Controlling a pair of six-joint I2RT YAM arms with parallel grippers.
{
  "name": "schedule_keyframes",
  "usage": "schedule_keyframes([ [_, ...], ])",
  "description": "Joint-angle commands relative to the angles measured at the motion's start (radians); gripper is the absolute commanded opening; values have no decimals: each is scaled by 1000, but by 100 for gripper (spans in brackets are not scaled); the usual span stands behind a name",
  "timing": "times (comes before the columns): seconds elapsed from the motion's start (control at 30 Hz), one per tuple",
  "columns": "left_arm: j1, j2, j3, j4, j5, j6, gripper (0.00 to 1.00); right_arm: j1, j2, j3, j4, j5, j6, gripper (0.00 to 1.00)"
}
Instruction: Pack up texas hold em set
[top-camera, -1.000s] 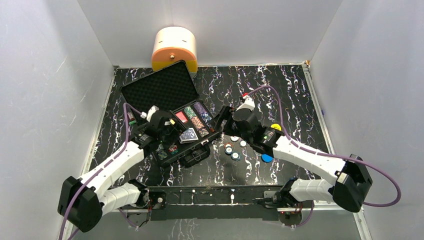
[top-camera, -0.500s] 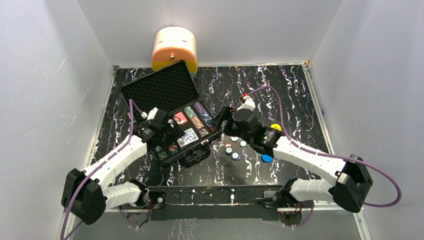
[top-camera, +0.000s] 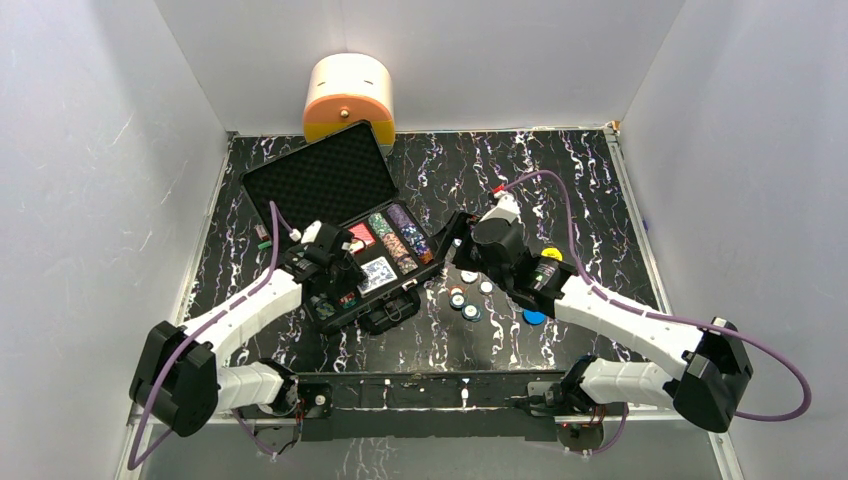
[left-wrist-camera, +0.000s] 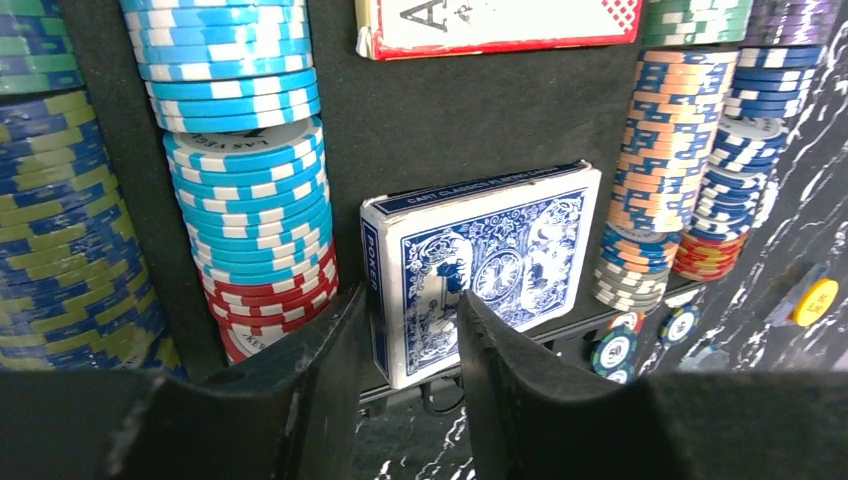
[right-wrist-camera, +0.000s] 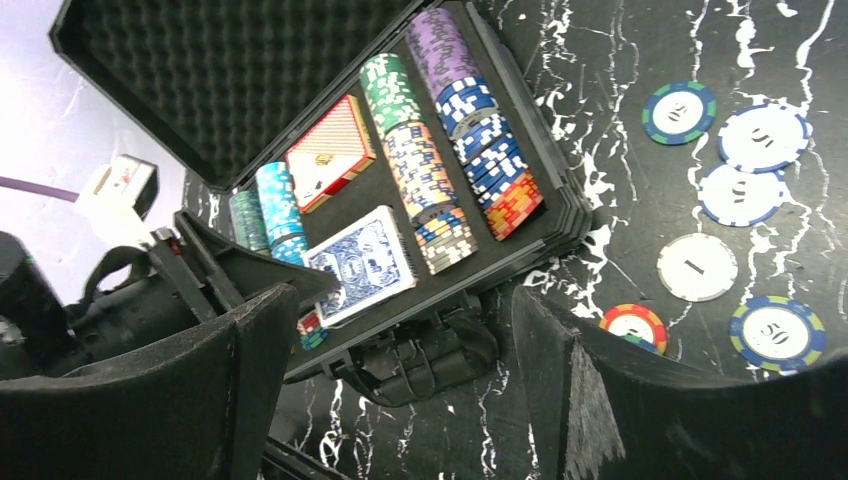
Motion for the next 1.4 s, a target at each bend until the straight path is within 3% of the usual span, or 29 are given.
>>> schedule_keyframes([
  [0.0, 2, 6, -48, 54, 3, 6, 31, -5, -31, 16, -21, 75, -27, 86],
  [0.17, 2, 24, -66, 144, 64, 25, 18, -7, -29, 33, -55, 104, -47, 86],
  [0.33, 2, 50, -49, 128, 85, 52, 18, -15, -16, 59, -114, 137, -54, 87],
  [0.4, 2, 43, -26, 95, 67, 81, 24, -18, -10, 68, -137, 141, -53, 87],
  [0.6, 2, -10, 113, -50, 42, 235, 54, -27, 28, 137, -299, 191, -54, 88],
  [0.8, 4, -126, 149, -125, 11, 308, 61, -62, 52, 173, -443, 206, -54, 88],
  [1.07, 4, -222, 123, -59, 183, 378, 53, -70, 128, 144, -542, 69, -96, 83],
  [1.23, 3, -141, 76, 16, 263, 366, 38, -70, 186, 81, -453, -53, -117, 64],
  [1.37, 4, -67, 51, 67, 264, 366, 35, -70, 260, 60, -409, -73, -127, 62],
])
